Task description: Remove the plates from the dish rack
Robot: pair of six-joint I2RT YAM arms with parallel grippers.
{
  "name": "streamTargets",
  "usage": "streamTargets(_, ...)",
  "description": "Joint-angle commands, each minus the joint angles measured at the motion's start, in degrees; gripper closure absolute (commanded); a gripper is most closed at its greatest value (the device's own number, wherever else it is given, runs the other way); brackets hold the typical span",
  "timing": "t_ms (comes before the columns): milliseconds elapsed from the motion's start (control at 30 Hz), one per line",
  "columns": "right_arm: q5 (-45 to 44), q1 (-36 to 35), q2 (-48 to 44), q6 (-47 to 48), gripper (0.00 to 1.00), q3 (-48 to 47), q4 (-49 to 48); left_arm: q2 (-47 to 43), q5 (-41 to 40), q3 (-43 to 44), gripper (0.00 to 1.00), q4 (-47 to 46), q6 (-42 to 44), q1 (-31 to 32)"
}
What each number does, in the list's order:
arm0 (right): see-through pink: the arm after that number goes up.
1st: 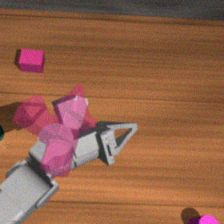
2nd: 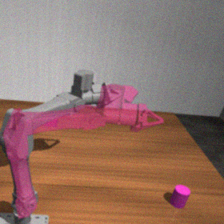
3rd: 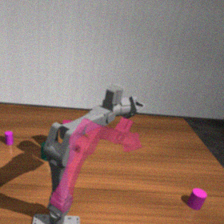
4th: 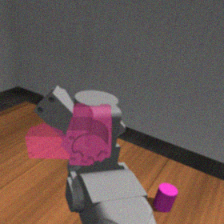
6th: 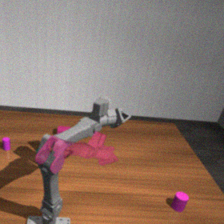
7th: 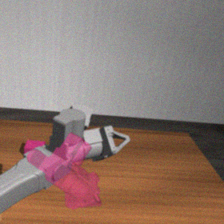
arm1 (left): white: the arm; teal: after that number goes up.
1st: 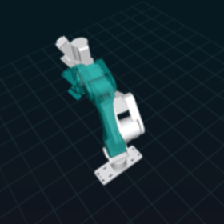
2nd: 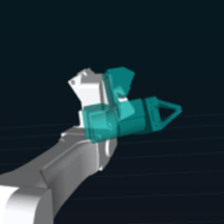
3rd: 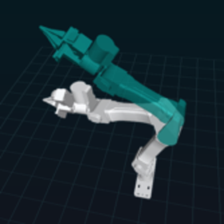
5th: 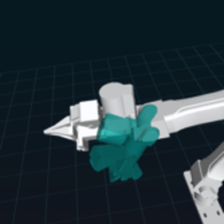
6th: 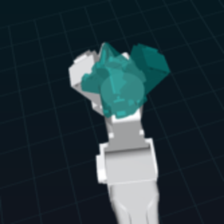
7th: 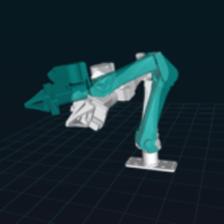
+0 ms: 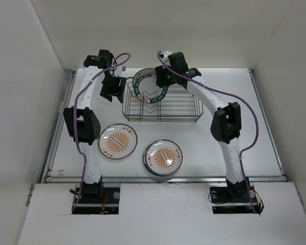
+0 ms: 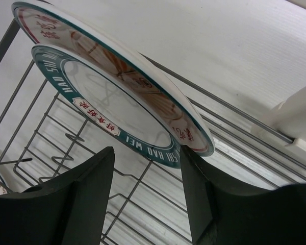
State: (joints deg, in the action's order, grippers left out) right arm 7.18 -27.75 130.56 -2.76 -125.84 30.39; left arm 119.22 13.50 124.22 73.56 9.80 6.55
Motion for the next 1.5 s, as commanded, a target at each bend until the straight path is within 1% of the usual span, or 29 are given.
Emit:
streamTargets(0,-1.73,-0.73,1.18,0.48,0.4,-0.63,-4.46,4.43,0.57,3.04,0.47,-0.26,-3.12,1.89)
streamTargets(100,-0.42,-0.73,3.82,0.48,0.4,-2.12,-3.41,7.16,0.57,3.57,0.46,-2.54,-4.43,3.03)
streamTargets(200,-0.41,-0.73,4.61,0.48,0.41,-2.13,-3.41,9.09,-2.42,3.05,0.46,-3.86,-4.97,3.56)
streamTargets(300,-0.41,-0.73,4.61,0.48,0.48,-1.51,-3.41,10.24,-4.26,3.04,0.54,-4.48,-5.5,3.56)
streamTargets(367,-0.41,-0.73,4.61,0.48,0.52,-1.51,-3.41,10.85,-4.27,3.04,0.63,-5.0,-5.5,3.56)
streamTargets(400,-0.41,-0.73,4.61,0.48,0.52,-0.99,-3.41,10.86,-4.27,3.04,0.76,-5.0,-5.5,3.56)
streamTargets(433,-0.41,-1.25,3.57,0.48,0.52,-0.98,-3.41,10.86,-4.27,3.04,0.82,-5.0,-5.5,3.56)
streamTargets(500,-1.11,-1.26,1.99,1.09,0.52,0.42,-3.41,11.39,-4.27,2.51,0.9,-5.0,-5.5,3.56)
streamTargets(533,-1.12,-1.78,0.06,1.09,0.52,1.9,-3.41,11.39,-4.27,1.99,0.99,-5.0,-5.5,4.08)
streamTargets(567,-1.81,-1.78,-0.91,1.7,0.52,2.79,-4.28,11.39,-4.27,1.99,1.0,-5.0,-5.5,4.09)
streamTargets(700,-4.27,-2.31,-3.99,2.33,0.44,4.82,-5.87,11.39,-6.63,1.46,1.0,-6.15,-4.97,4.09)
streamTargets(800,-3.76,-2.31,-4.0,2.94,0.42,5.34,-7.19,11.39,-9.0,1.46,1.0,-7.47,-3.66,4.7)
streamTargets(900,-2.52,-2.31,-0.76,2.94,0.42,4.82,-7.72,12.08,-10.32,2.77,1.0,-8.17,-3.04,5.93)
streamTargets(1000,-1.82,-2.31,1.96,2.33,0.48,2.89,-8.24,12.71,-10.86,2.78,1.0,-8.17,-2.51,5.93)
streamTargets(1033,-1.82,-2.31,1.98,1.8,0.51,2.88,-8.24,12.71,-10.86,2.78,1.0,-8.17,-2.51,5.93)
streamTargets(1067,-2.34,-2.31,2.85,1.8,0.64,2.88,-8.24,12.71,-10.86,2.78,1.0,-8.17,-2.51,5.93)
streamTargets(1100,-2.35,-2.31,2.86,1.19,0.68,2.36,-8.24,12.71,-10.86,3.3,1.0,-8.17,-2.51,6.46)
streamTargets(1167,-3.14,-2.31,2.86,1.18,0.68,2.88,-7.55,13.23,-11.38,3.31,1.0,-8.17,-2.51,6.46)
streamTargets(1233,-3.66,-2.31,0.07,1.18,0.61,4.81,-7.02,13.23,-11.39,3.31,1.0,-8.69,-2.51,6.46)
streamTargets(1267,-3.66,-2.31,-1.35,1.18,0.56,7.51,-7.01,13.23,-12.0,3.31,1.0,-8.7,-2.51,6.46)
streamTargets(1300,-3.66,-2.31,-2.93,1.18,0.54,7.54,-7.88,13.23,-12.0,3.31,1.0,-8.7,-2.51,6.46)
streamTargets(1333,-3.66,-2.31,-4.69,1.18,0.5,10.76,-8.5,13.23,-12.52,3.83,1.0,-8.7,-2.51,6.46)
streamTargets(1367,-3.66,-2.31,-8.27,1.79,0.45,12.53,-10.42,13.23,-12.53,3.83,1.0,-9.31,-2.51,6.46)
streamTargets(1400,-3.66,-2.31,-9.96,1.8,0.38,14.29,-11.66,13.23,-13.05,3.83,1.0,-9.31,-2.51,6.46)
streamTargets(1467,-2.53,-2.31,-13.04,2.32,0.28,17.72,-14.55,13.85,-13.67,3.83,1.0,-9.31,-2.51,6.46)
